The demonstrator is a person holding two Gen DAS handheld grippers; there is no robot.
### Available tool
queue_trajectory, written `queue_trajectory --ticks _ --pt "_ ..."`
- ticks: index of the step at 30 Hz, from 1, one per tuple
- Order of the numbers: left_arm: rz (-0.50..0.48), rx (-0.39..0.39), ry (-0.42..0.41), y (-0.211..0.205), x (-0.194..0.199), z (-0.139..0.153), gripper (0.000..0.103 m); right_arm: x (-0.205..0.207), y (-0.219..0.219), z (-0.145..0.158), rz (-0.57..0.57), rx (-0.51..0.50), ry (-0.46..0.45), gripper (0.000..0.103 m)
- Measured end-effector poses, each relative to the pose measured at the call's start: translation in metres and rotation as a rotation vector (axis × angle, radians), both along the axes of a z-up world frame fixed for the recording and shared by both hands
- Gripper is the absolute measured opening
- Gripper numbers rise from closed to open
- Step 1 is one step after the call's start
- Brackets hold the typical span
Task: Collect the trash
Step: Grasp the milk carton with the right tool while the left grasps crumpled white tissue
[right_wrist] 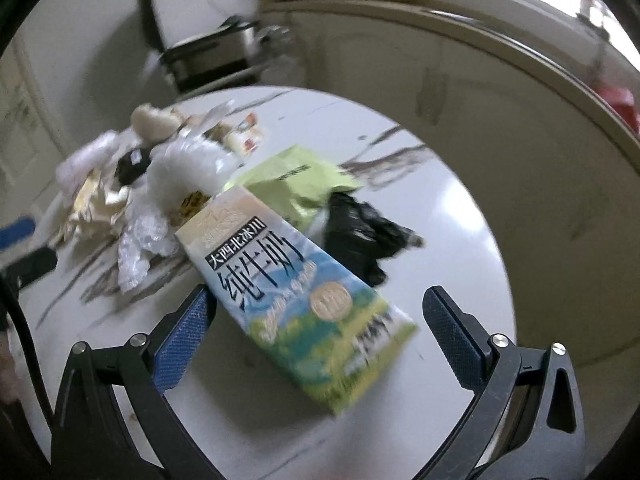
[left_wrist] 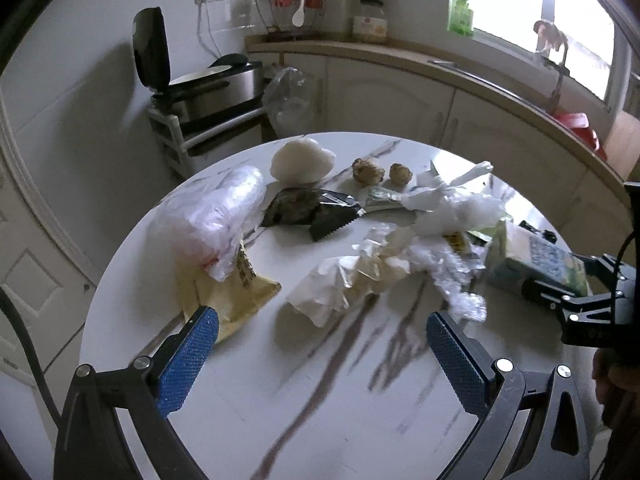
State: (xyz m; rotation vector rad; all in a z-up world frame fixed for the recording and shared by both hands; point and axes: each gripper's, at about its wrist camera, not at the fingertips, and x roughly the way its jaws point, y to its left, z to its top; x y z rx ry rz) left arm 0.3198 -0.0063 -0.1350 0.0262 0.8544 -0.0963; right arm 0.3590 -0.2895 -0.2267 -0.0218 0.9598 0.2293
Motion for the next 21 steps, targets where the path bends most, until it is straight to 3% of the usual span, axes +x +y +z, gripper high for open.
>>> queue_trajectory --ticks 2,8,11,16,21 --pt "-0.016 0.014 0.0 0.0 0.012 -0.002 0.102 0.002 0.005 -0.003 0.043 0.008 0.008 0.087" --pt "-0.123 0.097 0.004 -0.017 0.042 -0.018 0.102 -0.003 0.003 -0.002 0.07 0.074 0.006 0.064" --pt "-0.171 0.13 0.012 -0.023 0.054 -0.024 0.098 -0.005 0.002 -0.001 0.061 0.085 0.009 0.058" --pt "-0.247 0.104 0.079 -0.023 0.075 -0.038 0.074 -0.009 0.0 0.0 0.042 0.11 0.011 0.052" --pt "-0.294 0.043 0.12 -0.014 0.084 -0.047 0.049 -0.006 0.004 0.0 0.047 0.087 0.018 0.057"
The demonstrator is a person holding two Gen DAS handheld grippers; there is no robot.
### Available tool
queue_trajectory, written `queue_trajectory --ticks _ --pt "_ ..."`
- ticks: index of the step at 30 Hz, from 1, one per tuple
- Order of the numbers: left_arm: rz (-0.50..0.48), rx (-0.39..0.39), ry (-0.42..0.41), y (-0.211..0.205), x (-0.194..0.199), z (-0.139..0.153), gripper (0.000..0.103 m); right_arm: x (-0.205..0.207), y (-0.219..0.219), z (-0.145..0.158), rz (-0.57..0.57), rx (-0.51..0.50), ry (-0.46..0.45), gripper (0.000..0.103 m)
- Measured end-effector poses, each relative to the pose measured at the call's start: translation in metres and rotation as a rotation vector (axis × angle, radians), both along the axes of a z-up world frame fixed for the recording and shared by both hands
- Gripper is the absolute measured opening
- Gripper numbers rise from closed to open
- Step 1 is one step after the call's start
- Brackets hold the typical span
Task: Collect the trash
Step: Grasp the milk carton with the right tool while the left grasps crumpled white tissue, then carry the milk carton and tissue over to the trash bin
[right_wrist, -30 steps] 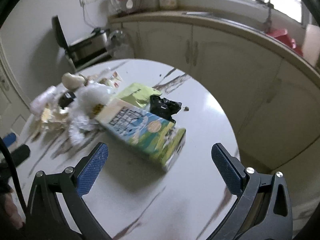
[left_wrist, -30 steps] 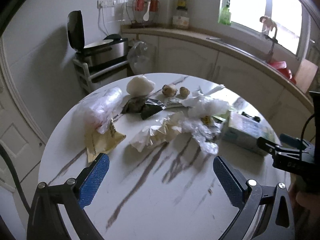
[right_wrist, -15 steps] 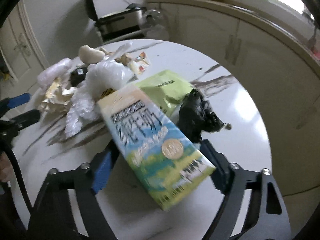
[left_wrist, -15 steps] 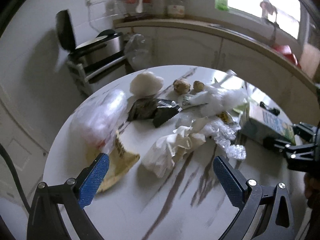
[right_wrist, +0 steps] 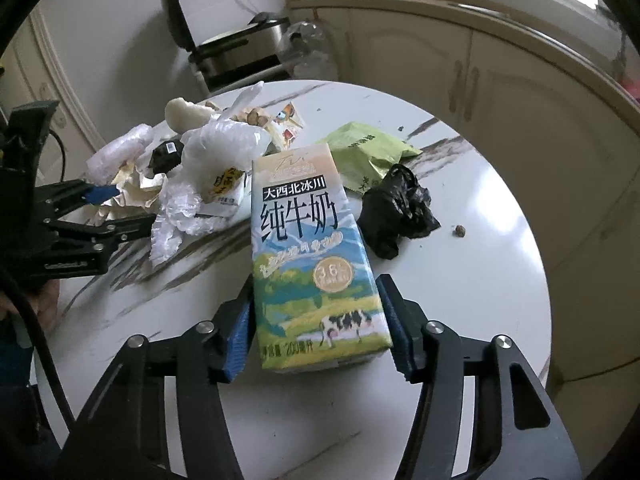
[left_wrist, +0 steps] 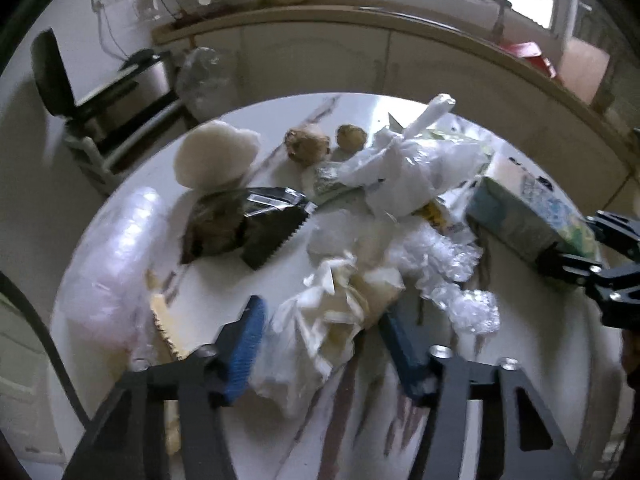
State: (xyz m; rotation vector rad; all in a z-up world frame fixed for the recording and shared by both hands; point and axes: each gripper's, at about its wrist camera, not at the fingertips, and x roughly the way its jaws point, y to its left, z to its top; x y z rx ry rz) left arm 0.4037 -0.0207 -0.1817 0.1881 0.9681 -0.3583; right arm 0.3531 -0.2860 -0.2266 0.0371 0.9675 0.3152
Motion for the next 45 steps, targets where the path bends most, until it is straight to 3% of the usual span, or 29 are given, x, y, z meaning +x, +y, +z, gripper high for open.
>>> queue_trajectory --ticks 3,6,15,24,30,38,45 --pt "-0.006 -0.035 0.009 0.007 0.002 0.001 0.035 0.006 0.004 0.001 0.002 -0.003 0.001 0.061" --pt "-0.008 -0.058 0.018 0.012 0.003 0.002 0.031 0.012 0.007 0.0 -0.003 0.005 0.006 0.051" --pt "0.023 -0.094 -0.021 0.02 -0.013 0.017 0.03 -0.009 0.004 0.004 -0.022 0.054 -0.006 0.049" --pt "0.036 -0.117 -0.162 0.008 -0.064 0.07 0.03 -0.043 -0.028 0.027 -0.098 0.143 -0.072 0.048" --pt "-0.019 -0.115 -0.22 -0.047 -0.085 0.09 0.03 -0.07 -0.055 0.045 -0.174 0.166 -0.136 0.048" --pt "-0.21 -0.167 -0.229 -0.156 -0.11 0.097 0.03 -0.139 -0.135 0.062 -0.357 0.17 -0.208 0.048" --pt "-0.393 -0.196 -0.152 -0.266 -0.135 0.071 0.03 -0.214 -0.232 0.036 -0.594 0.163 -0.18 0.048"
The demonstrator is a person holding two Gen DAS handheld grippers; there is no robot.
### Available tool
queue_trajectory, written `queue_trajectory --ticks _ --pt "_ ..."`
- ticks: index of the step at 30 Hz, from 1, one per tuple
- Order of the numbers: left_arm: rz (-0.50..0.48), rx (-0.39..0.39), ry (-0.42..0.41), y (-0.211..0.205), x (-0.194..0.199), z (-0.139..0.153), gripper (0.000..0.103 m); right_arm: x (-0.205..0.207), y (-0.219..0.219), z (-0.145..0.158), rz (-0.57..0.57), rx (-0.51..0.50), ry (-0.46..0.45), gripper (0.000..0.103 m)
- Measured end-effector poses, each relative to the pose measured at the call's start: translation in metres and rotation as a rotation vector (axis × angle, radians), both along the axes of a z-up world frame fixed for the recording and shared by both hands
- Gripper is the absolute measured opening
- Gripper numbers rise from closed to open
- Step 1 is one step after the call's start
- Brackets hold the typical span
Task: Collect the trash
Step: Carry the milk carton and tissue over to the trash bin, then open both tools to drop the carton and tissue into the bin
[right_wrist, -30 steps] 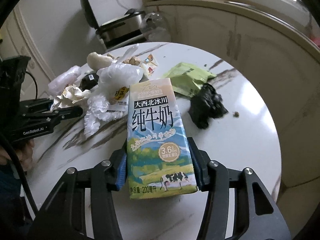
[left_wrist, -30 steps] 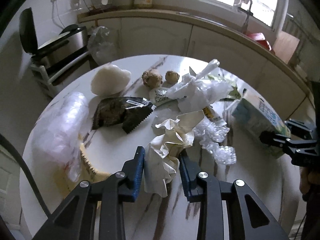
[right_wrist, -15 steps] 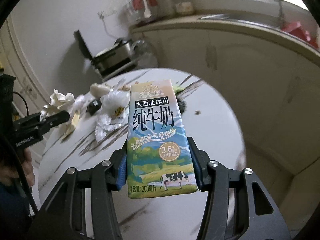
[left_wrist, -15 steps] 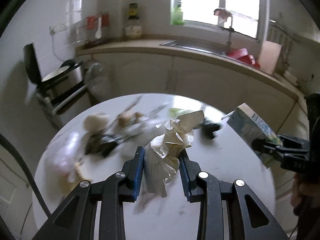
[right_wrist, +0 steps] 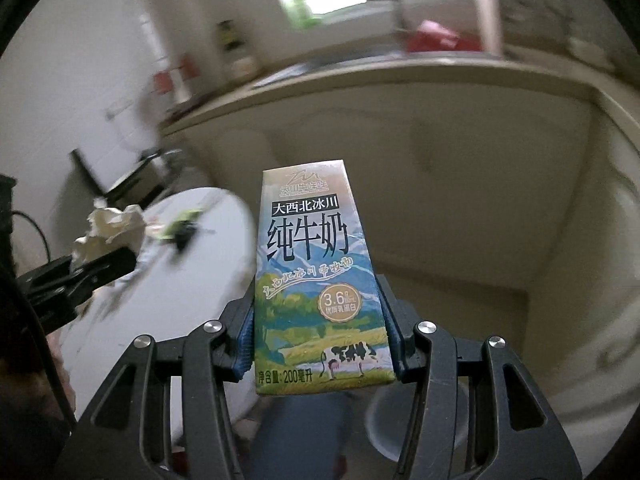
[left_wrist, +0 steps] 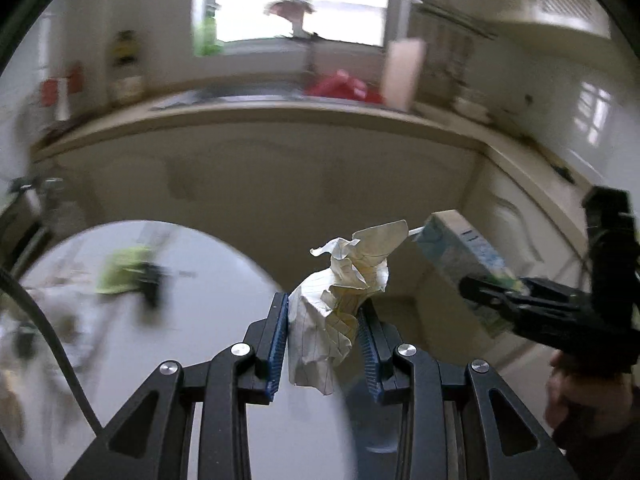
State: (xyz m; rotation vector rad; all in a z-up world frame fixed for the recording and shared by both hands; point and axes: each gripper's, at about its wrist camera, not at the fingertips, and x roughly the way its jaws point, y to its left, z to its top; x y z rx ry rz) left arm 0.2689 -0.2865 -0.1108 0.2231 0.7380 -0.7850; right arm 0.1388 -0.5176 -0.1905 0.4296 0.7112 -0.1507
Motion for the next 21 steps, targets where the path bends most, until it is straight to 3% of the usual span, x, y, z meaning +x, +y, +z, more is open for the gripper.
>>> queue_trajectory --ticks 4,8,13,21 --pt "-0.096 0.04 0.082 -0.055 -0.011 -0.038 0.03 -0.031 -0.043 -0.042 -0.1 0.037 0.086 0.048" --pt "-0.144 0.112 0.17 -0.098 -0.012 -0.089 0.03 -0.05 -0.069 -0.103 -0.153 0.097 0.2 0.048" --pt "-0.153 0.224 0.305 -0.135 0.01 -0.166 0.03 -0.063 -0.085 -0.184 -0.183 0.204 0.328 0.048" --pt "-0.141 0.379 0.531 -0.175 0.053 -0.269 0.034 -0.055 -0.093 -0.277 -0.208 0.339 0.468 0.048"
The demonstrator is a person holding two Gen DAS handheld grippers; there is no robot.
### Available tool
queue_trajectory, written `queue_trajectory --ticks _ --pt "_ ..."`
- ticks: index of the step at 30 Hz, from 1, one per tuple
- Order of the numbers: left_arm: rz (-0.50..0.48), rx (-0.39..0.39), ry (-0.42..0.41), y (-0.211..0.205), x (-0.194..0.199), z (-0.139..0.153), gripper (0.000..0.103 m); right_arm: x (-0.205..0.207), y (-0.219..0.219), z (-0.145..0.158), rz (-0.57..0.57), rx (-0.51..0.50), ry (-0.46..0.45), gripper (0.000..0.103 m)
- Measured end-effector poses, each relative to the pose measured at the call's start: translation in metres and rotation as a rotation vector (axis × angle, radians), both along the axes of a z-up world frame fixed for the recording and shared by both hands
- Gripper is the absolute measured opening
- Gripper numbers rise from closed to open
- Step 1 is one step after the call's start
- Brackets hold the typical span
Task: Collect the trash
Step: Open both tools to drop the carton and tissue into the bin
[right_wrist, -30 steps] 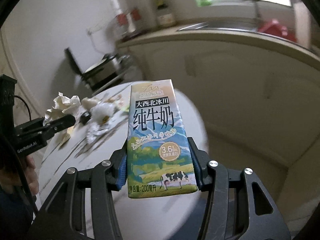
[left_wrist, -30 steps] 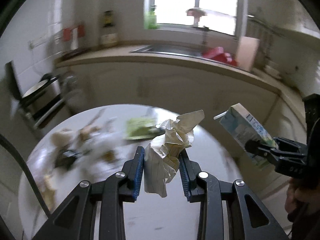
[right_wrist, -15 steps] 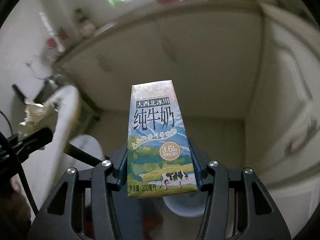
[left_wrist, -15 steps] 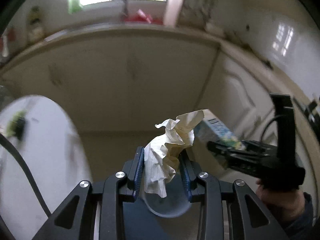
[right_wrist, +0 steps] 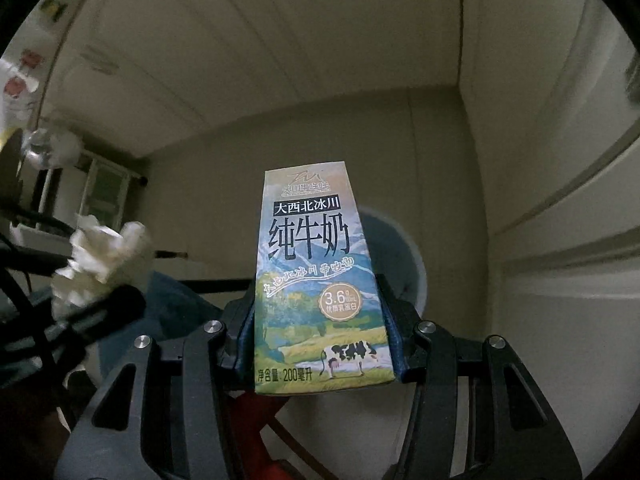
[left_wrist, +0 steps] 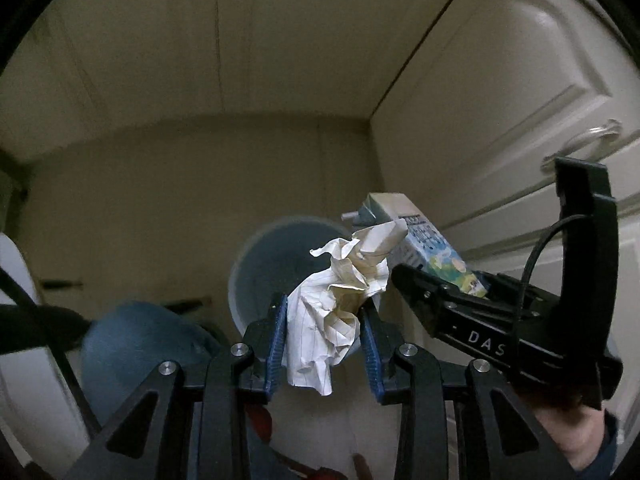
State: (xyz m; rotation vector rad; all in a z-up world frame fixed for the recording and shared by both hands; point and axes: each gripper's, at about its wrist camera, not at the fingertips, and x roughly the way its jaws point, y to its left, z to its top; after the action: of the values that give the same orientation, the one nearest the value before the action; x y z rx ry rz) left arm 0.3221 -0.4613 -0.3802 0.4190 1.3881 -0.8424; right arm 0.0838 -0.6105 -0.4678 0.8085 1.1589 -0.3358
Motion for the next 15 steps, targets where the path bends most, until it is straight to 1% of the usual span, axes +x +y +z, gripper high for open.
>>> queue_trajectory --ticks 2,3,4,5,6,8,9,11,12,13,14,15 --pt "0.003 0.016 0.024 -0.011 0.01 -0.012 0.036 0.004 0.001 -0.013 -0.001 0.017 0.017 0.048" --pt "0.003 0.027 0.027 -0.008 0.013 -0.015 0.042 0.008 0.001 -0.018 0.0 0.026 0.024 0.048" --pt "0.001 0.043 0.028 -0.011 0.017 -0.019 0.047 0.013 0.002 -0.024 0.003 0.034 0.033 0.049" --pt "0.003 0.057 0.025 -0.014 0.022 -0.024 0.054 0.014 0.004 -0.027 0.007 0.037 0.042 0.05" --pt "0.005 0.068 0.019 -0.02 0.027 -0.026 0.059 0.015 0.004 -0.032 0.01 0.037 0.051 0.05" --pt "0.008 0.08 0.009 -0.025 0.035 -0.03 0.062 0.021 0.006 -0.04 0.016 0.042 0.07 0.054" --pt "0.012 0.084 0.009 -0.026 0.04 -0.031 0.065 0.02 0.006 -0.043 0.014 0.043 0.075 0.057" --pt "0.019 0.09 0.006 -0.028 0.042 -0.034 0.068 0.021 0.002 -0.047 0.004 0.043 0.084 0.074" --pt "0.02 0.093 0.003 -0.026 0.036 -0.034 0.069 0.019 0.002 -0.048 -0.005 0.044 0.087 0.076" --pt "0.021 0.097 -0.001 -0.027 0.038 -0.034 0.069 0.016 0.002 -0.049 -0.016 0.046 0.089 0.081" --pt "0.022 0.099 -0.005 -0.029 0.039 -0.034 0.07 0.013 0.002 -0.049 -0.027 0.048 0.091 0.087" --pt "0.021 0.099 -0.009 -0.023 0.027 -0.031 0.07 0.013 0.004 -0.048 -0.039 0.044 0.093 0.092"
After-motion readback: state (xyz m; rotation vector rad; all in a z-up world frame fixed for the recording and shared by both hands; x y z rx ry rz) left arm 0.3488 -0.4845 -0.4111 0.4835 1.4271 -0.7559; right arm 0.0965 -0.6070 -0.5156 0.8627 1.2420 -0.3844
